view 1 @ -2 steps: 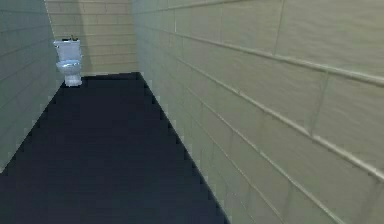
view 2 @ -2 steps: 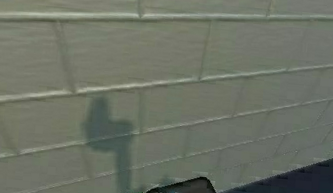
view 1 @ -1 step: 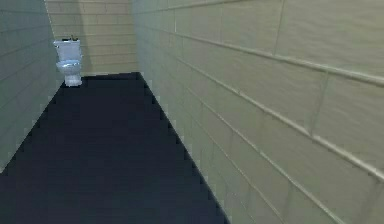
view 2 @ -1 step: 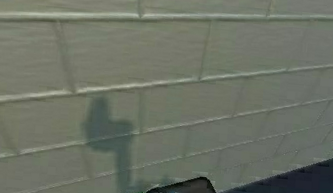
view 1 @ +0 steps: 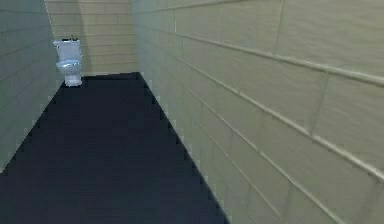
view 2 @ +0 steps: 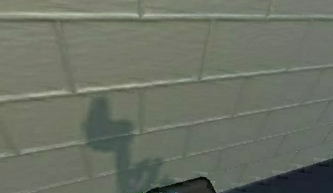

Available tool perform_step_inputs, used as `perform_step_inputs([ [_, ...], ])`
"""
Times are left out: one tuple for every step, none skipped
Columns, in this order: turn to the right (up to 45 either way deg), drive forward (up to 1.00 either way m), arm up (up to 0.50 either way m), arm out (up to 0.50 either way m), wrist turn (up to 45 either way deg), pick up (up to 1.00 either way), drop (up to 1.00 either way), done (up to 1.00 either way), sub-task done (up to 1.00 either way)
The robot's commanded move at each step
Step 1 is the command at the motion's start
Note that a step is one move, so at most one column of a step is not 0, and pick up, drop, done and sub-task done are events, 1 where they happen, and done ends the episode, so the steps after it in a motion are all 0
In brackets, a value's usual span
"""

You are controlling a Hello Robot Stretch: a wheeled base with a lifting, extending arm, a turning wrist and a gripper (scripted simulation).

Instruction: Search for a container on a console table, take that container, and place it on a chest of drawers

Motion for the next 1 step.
perform_step_inputs([
  [0.0, 0.0, 0.0, 0.0, 45.0, 0.0, 0.0, 0.0, 0.0],
])
